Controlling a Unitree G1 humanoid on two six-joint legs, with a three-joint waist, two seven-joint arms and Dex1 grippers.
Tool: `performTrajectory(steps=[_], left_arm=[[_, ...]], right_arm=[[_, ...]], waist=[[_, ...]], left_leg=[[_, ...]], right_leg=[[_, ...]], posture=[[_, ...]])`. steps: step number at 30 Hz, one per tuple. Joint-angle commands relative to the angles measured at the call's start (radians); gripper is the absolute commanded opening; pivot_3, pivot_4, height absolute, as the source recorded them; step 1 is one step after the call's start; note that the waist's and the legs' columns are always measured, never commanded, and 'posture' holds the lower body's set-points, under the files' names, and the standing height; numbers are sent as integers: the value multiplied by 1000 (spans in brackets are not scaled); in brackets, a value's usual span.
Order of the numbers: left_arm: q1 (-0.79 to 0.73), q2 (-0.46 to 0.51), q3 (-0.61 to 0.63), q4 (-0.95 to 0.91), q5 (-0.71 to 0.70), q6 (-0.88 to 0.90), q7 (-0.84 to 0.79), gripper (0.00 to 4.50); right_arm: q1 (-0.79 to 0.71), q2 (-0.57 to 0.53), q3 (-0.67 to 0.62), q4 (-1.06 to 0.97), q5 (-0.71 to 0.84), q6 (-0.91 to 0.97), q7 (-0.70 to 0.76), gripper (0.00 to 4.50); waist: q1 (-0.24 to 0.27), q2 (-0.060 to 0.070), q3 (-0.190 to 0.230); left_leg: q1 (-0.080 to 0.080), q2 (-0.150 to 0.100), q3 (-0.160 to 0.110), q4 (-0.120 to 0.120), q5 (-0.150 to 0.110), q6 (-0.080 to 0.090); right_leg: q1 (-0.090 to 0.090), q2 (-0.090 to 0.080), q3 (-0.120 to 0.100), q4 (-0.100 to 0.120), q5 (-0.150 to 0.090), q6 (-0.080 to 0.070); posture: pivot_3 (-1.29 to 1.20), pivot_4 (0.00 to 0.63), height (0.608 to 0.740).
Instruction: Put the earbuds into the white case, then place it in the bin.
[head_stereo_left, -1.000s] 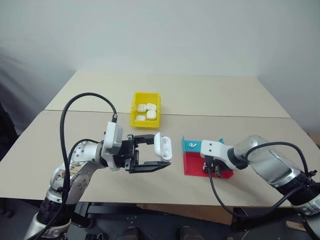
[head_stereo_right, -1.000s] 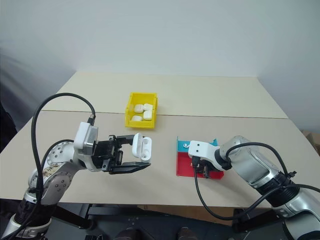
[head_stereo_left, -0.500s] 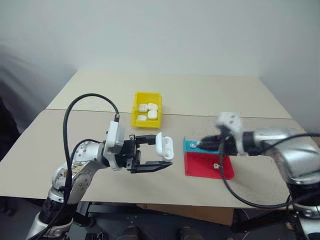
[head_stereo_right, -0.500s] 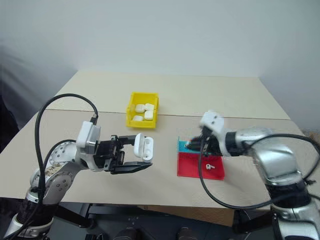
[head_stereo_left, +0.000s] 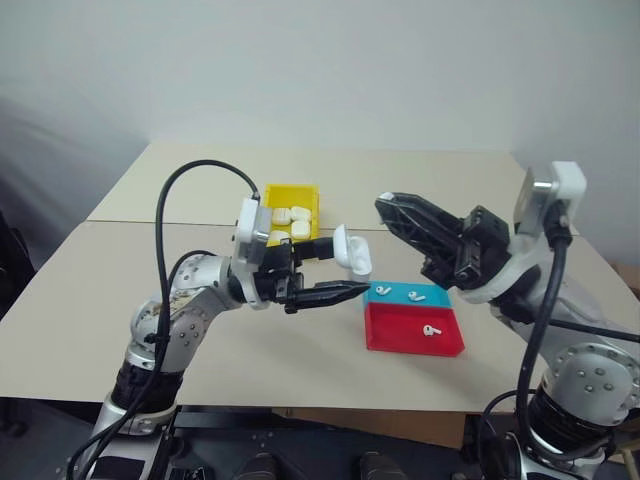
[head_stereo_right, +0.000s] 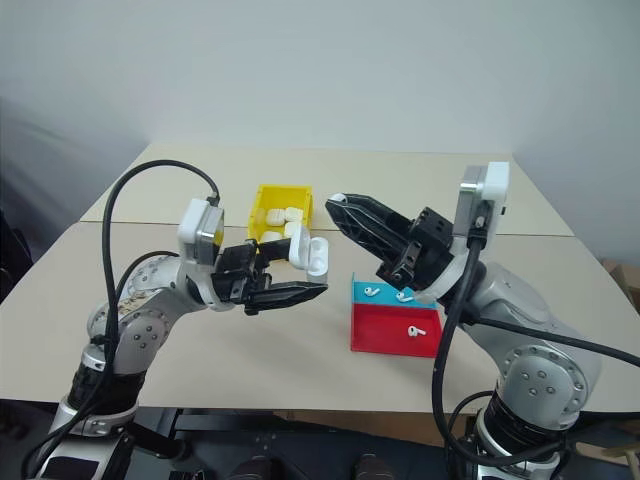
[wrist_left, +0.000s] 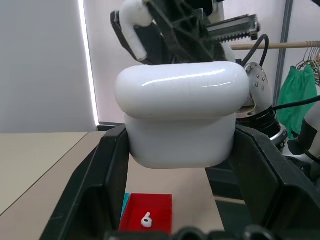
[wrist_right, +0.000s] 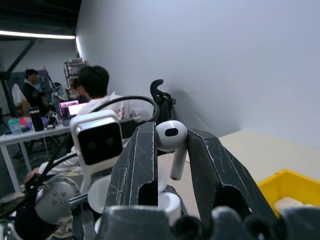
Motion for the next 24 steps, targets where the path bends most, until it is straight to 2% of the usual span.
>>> performTrajectory(steps=[1, 10, 24], left_arm=[[-65, -11, 7, 30, -16, 8, -37, 2767], [-99, -21, 12, 65, -1, 5, -88, 2767], [-89, -23, 22, 54, 9, -10, -104, 2767]], right_arm=[[29, -8, 40, -48, 59, -70, -41, 986], [50, -74, 133, -26, 53, -156, -73, 986], [80, -161, 198, 18, -4, -234, -54, 986]], waist=[[1, 0, 0], [-1, 0, 0], [1, 0, 0]], left_leg=[[0, 0, 0, 0, 0, 0], [0, 0, 0, -1, 0, 0], [-1, 0, 0, -1, 0, 0]], right_leg=[[0, 0, 0, 0, 0, 0], [0, 0, 0, -1, 0, -1], [-1, 0, 0, -2, -1, -1]], posture=[[0, 150, 740], [0, 150, 740], [0, 150, 740]])
